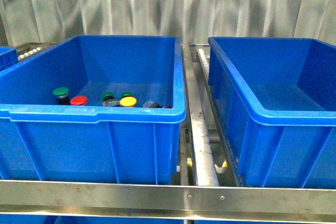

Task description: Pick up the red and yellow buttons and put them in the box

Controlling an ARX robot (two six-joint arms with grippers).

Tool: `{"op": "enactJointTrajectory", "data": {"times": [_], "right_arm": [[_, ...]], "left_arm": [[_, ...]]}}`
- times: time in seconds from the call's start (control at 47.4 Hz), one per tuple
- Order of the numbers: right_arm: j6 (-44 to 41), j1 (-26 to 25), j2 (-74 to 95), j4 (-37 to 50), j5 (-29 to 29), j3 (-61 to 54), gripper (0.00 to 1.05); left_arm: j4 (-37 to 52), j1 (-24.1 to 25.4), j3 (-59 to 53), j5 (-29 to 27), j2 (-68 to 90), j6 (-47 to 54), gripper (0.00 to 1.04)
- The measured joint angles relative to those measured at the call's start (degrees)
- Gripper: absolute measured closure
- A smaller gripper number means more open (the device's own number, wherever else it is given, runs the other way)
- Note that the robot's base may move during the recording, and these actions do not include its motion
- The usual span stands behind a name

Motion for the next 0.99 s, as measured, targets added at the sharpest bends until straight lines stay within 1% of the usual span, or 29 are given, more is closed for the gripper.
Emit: {"op": "enactJointTrajectory", "data": {"times": [0.992], "right_arm": [[0.0,0.0,0.0,0.0,0.0,0.0,0.03]], "left_arm": [[0.0,0.0,0.0,0.0,0.0,0.0,0.08]]}}
